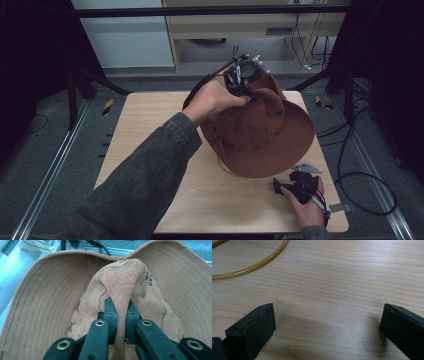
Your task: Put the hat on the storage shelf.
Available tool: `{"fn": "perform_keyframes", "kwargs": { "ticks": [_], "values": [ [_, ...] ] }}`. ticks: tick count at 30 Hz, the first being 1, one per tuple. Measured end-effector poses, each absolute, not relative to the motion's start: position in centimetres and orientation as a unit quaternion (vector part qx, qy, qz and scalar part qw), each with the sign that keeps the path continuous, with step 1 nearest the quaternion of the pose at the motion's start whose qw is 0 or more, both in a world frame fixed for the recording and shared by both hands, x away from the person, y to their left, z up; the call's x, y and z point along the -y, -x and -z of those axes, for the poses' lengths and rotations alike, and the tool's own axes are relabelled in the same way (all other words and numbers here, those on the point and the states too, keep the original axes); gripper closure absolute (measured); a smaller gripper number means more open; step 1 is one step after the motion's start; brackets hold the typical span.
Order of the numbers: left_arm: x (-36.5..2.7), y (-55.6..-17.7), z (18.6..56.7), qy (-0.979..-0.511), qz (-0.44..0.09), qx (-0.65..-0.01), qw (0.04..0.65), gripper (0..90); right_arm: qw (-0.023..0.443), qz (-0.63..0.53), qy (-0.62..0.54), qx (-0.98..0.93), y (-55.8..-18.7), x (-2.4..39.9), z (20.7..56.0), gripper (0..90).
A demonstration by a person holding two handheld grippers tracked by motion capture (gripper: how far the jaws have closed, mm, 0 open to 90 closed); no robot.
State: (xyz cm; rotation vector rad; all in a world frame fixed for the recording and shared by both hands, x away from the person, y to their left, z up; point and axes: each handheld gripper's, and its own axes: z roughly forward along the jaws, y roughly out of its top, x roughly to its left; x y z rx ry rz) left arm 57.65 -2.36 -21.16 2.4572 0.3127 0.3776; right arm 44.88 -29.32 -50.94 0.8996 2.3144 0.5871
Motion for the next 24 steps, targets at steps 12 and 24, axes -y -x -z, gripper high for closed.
{"fn": "perform_keyframes", "kwargs": {
  "ticks": [12, 24],
  "values": [
    [2.01, -57.67, 21.5, -0.923, -0.146, -0.13, 0.33, 63.3, 0.291, -0.22, -0.337, -0.868, -44.88, 29.32, 50.94, 0.4],
    [1.57, -56.89, 20.9, -0.918, -0.16, -0.125, 0.341, 51.4, 0.29, -0.221, -0.339, -0.867, -44.85, 29.28, 50.97, 0.4]
  ]
}}
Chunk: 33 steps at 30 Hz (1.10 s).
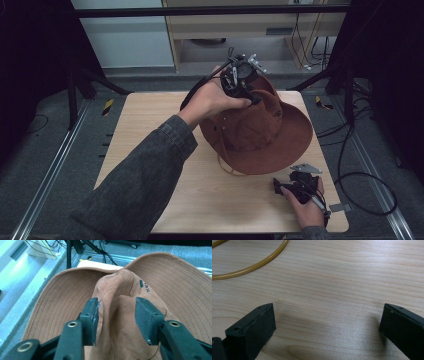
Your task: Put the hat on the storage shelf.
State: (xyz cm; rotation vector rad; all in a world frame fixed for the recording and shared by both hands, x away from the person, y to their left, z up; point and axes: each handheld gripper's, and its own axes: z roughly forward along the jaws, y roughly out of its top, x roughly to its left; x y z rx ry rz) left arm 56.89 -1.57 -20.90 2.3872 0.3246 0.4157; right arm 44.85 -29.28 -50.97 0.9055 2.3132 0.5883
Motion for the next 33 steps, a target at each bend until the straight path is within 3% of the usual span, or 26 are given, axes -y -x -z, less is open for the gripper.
{"fn": "perform_keyframes", "kwargs": {
  "ticks": [6, 8, 12, 20, 33],
  "values": [
    [1.2, -56.5, 20.4, -0.913, -0.167, -0.128, 0.35, 37.3, 0.291, -0.22, -0.337, -0.868, -44.9, 29.3, 50.9, 0.5],
    [0.9, -56.3, 20.3, -0.91, -0.165, -0.135, 0.355, 24.1, 0.291, -0.22, -0.337, -0.868, -44.9, 29.3, 50.9, 0.4],
    [0.3, -56.0, 20.1, -0.907, -0.166, -0.14, 0.361, 14.0, 0.291, -0.22, -0.337, -0.868, -44.9, 29.3, 50.9, 0.4],
    [-2.7, -54.4, 19.5, -0.897, -0.169, -0.145, 0.381, 8.4, 0.291, -0.22, -0.337, -0.868, -44.9, 29.3, 50.9, 0.4],
    [-8.9, -53.3, 19.9, -0.88, -0.187, -0.178, 0.399, 7.2, 0.291, -0.219, -0.338, -0.868, -44.9, 29.3, 50.9, 0.5]
  ]
}}
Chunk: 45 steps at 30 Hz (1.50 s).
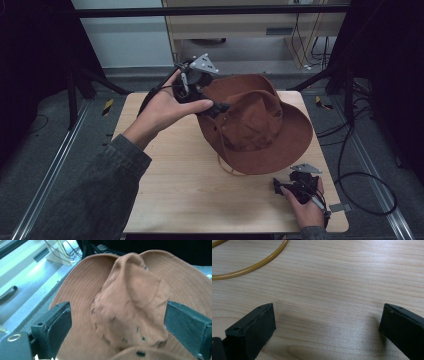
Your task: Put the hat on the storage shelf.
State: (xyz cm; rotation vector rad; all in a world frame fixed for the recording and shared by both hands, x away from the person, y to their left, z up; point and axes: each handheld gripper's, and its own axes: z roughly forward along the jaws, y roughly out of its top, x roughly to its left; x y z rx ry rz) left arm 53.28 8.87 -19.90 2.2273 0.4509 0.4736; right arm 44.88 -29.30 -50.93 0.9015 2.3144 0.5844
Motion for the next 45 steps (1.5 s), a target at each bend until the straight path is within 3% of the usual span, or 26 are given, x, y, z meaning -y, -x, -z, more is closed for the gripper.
{"fn": "perform_keyframes", "kwargs": {
  "ticks": [23, 27, 30, 45],
  "values": [
    [-21.9, -52.0, 24.2, -0.845, -0.208, -0.263, 0.416, 6.7, 0.292, -0.221, -0.338, -0.867, -44.9, 29.3, 51.0, 0.4],
    [-24.7, -51.7, 25.6, -0.829, -0.236, -0.298, 0.41, 8.2, 0.291, -0.222, -0.337, -0.867, -44.9, 29.3, 51.0, 0.4],
    [-26.3, -51.7, 26.5, -0.819, -0.229, -0.316, 0.42, 8.3, 0.291, -0.223, -0.336, -0.867, -44.9, 29.3, 51.0, 0.4],
    [-29.1, -51.6, 31.3, -0.824, -0.219, -0.339, 0.398, 8.1, 0.291, -0.223, -0.335, -0.868, -44.9, 29.3, 51.0, 0.5]
  ]
}}
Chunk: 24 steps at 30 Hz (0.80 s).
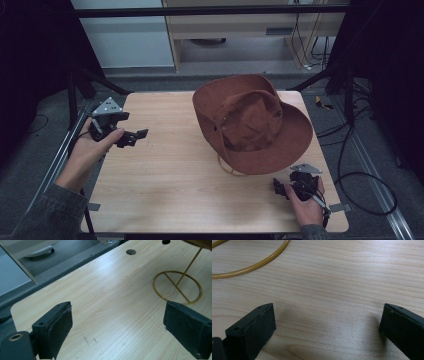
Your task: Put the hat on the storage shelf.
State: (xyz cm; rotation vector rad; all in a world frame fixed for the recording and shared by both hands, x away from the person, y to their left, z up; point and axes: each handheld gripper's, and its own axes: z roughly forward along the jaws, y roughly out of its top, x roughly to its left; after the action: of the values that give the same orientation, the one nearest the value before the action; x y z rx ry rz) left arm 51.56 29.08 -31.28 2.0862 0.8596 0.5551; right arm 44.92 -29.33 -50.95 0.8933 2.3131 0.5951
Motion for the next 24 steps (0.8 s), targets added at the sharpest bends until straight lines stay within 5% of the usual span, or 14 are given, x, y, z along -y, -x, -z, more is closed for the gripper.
{"fn": "perform_keyframes", "kwargs": {
  "ticks": [24],
  "values": [
    [-30.8, -51.4, 41.3, -0.839, -0.194, -0.365, 0.354, 5.9, 0.291, -0.226, -0.333, -0.868, -44.9, 29.3, 50.9, 0.5]
  ]
}}
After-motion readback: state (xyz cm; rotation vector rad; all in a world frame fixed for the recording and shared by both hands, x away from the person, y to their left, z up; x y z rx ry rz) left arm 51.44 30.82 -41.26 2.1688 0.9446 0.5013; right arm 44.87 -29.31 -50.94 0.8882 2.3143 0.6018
